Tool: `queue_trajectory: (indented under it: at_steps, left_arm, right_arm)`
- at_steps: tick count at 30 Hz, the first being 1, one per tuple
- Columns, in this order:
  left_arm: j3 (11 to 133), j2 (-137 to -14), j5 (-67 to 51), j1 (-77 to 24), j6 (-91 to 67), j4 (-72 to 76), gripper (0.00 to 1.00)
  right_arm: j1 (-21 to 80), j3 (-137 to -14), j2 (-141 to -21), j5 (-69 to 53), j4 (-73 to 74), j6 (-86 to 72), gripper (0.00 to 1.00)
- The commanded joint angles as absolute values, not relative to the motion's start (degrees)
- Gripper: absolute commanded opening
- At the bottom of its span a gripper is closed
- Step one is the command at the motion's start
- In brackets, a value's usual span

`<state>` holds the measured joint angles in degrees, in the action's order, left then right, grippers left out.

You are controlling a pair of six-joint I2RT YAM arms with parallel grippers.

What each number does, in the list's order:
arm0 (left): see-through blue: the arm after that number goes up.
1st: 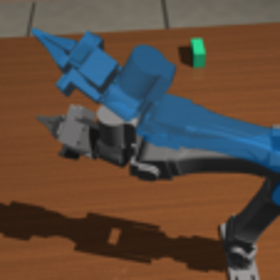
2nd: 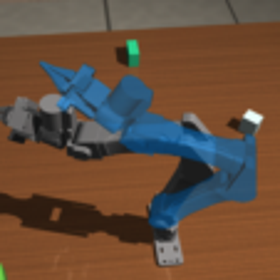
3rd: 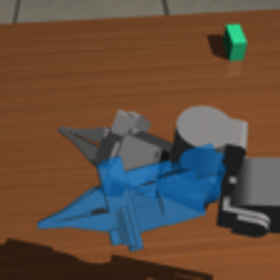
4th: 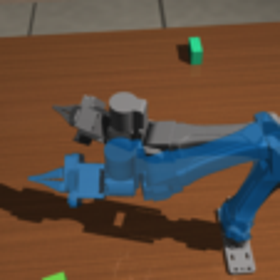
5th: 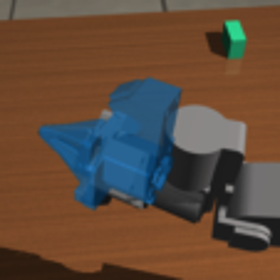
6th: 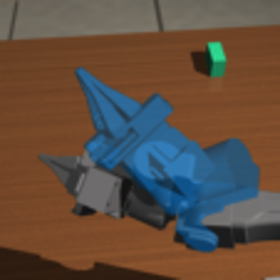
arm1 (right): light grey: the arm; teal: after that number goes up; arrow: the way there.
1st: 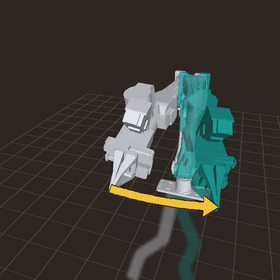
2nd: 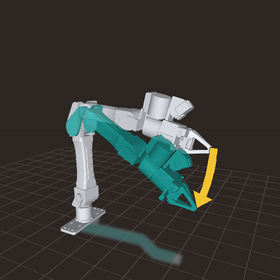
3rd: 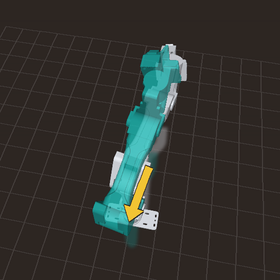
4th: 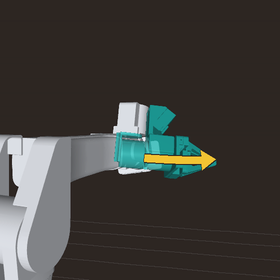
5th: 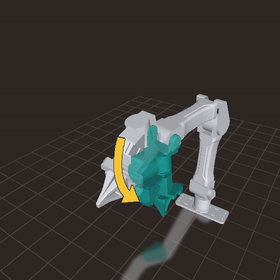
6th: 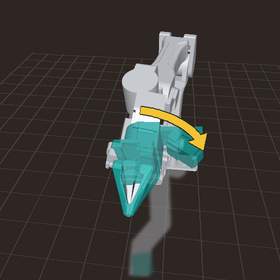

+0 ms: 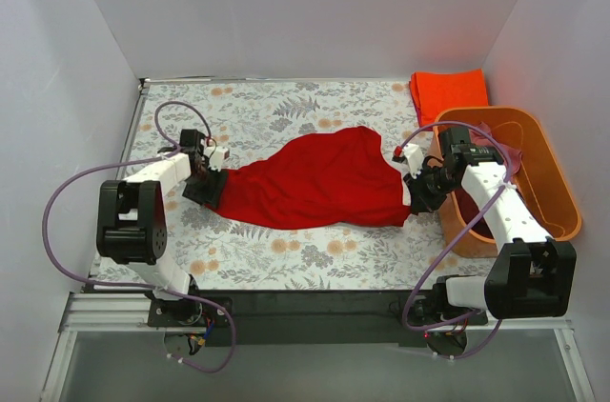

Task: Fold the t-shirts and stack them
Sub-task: Flatten the tshirt out

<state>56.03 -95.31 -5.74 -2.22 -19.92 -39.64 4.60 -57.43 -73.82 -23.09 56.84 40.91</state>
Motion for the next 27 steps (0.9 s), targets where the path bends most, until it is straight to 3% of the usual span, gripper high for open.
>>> queue_trajectory:
  at_steps: [1, 7, 10, 11, 14, 20, 27]
  left_arm:
    - [52.13, -94.14, -5.71, -4.21, -19.60, -37.18, 0.49]
    - [47.20, -94.13, -3.96, -7.82, -20.39, -34.37, 0.42]
    - [47.72, -95.36, -3.87, -7.73, -20.30, -34.10, 0.25]
    - [47.90, -95.45, -3.87, -7.73, -20.56, -34.36, 0.11]
    - [50.17, -93.52, -4.48, -7.21, -21.18, -36.63, 0.00]
    - [64.84, -86.41, -12.38, 2.87, -23.64, -47.88, 0.00]
    - [85.50, -81.48, -18.45, 12.29, -29.35, -50.80, 0.00]
  right_arm:
    - [4.48, -58.18, -73.65, -24.79, 56.69, 40.34, 0.01]
    - [4.48, -58.18, -74.00, -25.14, 56.60, 39.99, 0.01]
    - [4.48, -58.36, -74.00, -25.14, 56.60, 39.99, 0.01]
    - [4.48, -58.62, -74.00, -25.22, 56.69, 39.99, 0.01]
    - [4.48, -59.41, -73.83, -25.84, 56.60, 39.55, 0.01]
    - [4.66, -67.39, -75.32, -29.00, 56.52, 38.32, 0.01]
    - [4.57, -86.11, -80.94, -35.50, 56.16, 35.34, 0.01]
